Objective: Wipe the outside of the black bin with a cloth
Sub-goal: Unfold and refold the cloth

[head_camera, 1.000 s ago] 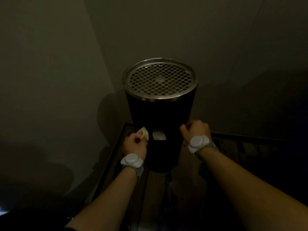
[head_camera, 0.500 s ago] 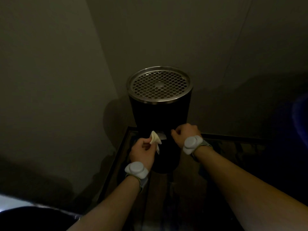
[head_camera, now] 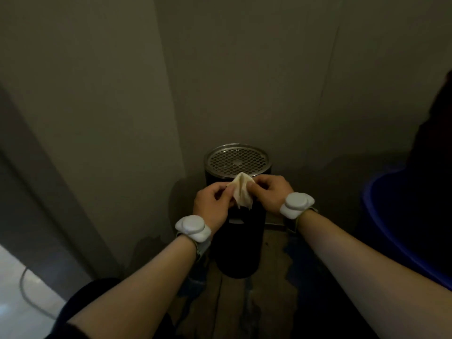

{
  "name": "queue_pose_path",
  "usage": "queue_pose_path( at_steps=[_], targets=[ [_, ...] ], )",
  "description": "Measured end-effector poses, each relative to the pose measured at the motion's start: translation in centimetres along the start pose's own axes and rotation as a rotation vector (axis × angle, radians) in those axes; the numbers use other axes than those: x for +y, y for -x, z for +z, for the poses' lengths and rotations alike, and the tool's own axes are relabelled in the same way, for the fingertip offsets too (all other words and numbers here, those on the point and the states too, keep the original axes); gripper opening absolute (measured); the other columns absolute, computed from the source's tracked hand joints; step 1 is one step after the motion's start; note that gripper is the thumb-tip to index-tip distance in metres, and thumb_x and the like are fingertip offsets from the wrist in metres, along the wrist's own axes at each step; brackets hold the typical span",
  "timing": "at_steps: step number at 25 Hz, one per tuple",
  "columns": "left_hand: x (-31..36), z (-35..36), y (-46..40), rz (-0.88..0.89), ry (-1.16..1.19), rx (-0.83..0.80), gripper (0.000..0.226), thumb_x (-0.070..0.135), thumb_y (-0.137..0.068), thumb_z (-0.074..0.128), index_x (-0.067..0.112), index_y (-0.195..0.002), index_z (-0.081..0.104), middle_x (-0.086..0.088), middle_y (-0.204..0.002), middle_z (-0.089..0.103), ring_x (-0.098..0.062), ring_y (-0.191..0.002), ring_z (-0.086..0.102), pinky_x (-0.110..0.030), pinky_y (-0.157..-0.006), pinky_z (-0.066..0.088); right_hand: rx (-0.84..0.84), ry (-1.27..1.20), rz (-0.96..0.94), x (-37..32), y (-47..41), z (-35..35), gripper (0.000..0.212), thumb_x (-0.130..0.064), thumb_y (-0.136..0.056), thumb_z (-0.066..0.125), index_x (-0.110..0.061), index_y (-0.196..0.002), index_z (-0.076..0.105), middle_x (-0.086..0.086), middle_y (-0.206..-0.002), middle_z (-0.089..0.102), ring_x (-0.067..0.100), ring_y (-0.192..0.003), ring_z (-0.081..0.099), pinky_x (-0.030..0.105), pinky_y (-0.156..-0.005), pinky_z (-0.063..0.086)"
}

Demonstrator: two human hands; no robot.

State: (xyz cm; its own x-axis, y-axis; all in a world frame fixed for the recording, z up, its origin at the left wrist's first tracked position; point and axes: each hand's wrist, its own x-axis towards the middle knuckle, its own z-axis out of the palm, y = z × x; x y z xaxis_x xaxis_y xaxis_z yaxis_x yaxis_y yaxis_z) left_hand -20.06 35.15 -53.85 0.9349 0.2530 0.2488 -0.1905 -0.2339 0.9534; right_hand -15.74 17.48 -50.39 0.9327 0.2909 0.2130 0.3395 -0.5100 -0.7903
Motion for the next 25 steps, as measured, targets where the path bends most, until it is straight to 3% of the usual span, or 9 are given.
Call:
queue_pose_path(
  at_steps=[2,5,10,13,16,21,25],
  targets=[
    [3.4,-0.9,-0.5,0.036,-0.058,0.075,0.013,0.043,-0.088,0.061,0.039,-0.079,0.069,0.018,-0.077,0.072,0.003,-0.073,0.066,-0.014,-0.066,0.051,0.096,0.041,-0.018,-2.6,0.3,-2.9,0.010,-0.039,-0.085,0.057,-0.037,-0.080,0.066,-0.011,-0.076,0.068,0.014,-0.072,0.065,0.026,-0.062,0.049],
    [8.8,-1.1,-3.1,0.023,-0.004,0.087,0.019,0.033,-0.093,0.057,0.026,-0.076,0.061,0.009,-0.075,0.062,-0.013,-0.075,0.058,-0.030,-0.070,0.047,0.252,0.085,-0.062,-6.9,-0.6,-6.2,0.012,-0.035,-0.085,0.058,-0.030,-0.089,0.068,-0.004,-0.079,0.069,0.017,-0.076,0.065,0.028,-0.064,0.049],
    [13.1,0.8,-9.3,0.019,0.072,0.086,0.022,0.031,-0.097,0.055,0.013,-0.089,0.064,0.001,-0.078,0.065,-0.015,-0.073,0.059,-0.024,-0.058,0.049,0.367,0.069,-0.122,-8.7,-5.3,-8.4,0.021,-0.038,-0.089,0.056,-0.024,-0.098,0.068,-0.002,-0.083,0.071,0.018,-0.079,0.066,0.039,-0.073,0.056],
    [13.1,2.5,-14.4,0.050,0.073,0.061,0.020,0.034,-0.095,0.060,0.016,-0.093,0.069,-0.001,-0.088,0.074,-0.010,-0.076,0.068,-0.023,-0.063,0.052,0.390,0.014,-0.105,-7.3,-10.2,-9.8,0.026,-0.045,-0.089,0.054,-0.025,-0.099,0.066,-0.005,-0.082,0.068,0.015,-0.078,0.064,0.043,-0.072,0.057],
    [13.8,5.0,-20.4,0.033,0.074,0.063,0.012,0.037,-0.093,0.063,0.028,-0.085,0.067,0.006,-0.083,0.074,0.000,-0.070,0.068,-0.016,-0.057,0.050,0.371,-0.040,-0.051,-6.1,-15.5,-12.2,0.039,-0.055,-0.083,0.055,-0.025,-0.104,0.066,-0.003,-0.089,0.069,0.016,-0.081,0.066,0.045,-0.069,0.059],
    [22.9,9.6,-27.2,-0.153,0.046,-0.005,0.015,0.040,-0.090,0.063,0.026,-0.090,0.069,0.000,-0.089,0.075,-0.018,-0.083,0.072,-0.042,-0.077,0.062,0.356,0.082,0.136,-10.2,-21.1,-22.5,0.029,-0.043,-0.088,0.057,-0.023,-0.106,0.067,-0.006,-0.088,0.068,0.017,-0.085,0.065,0.033,-0.073,0.055],
    [33.9,12.0,-28.5,-0.216,0.067,-0.206,0.022,0.039,-0.083,0.071,0.023,-0.097,0.072,0.003,-0.091,0.077,-0.016,-0.084,0.074,-0.045,-0.077,0.063,0.383,0.170,0.281,-17.2,-20.9,-32.7,0.027,-0.041,-0.089,0.057,-0.021,-0.103,0.069,0.002,-0.093,0.071,0.020,-0.085,0.064,0.029,-0.072,0.050]
  ],
)
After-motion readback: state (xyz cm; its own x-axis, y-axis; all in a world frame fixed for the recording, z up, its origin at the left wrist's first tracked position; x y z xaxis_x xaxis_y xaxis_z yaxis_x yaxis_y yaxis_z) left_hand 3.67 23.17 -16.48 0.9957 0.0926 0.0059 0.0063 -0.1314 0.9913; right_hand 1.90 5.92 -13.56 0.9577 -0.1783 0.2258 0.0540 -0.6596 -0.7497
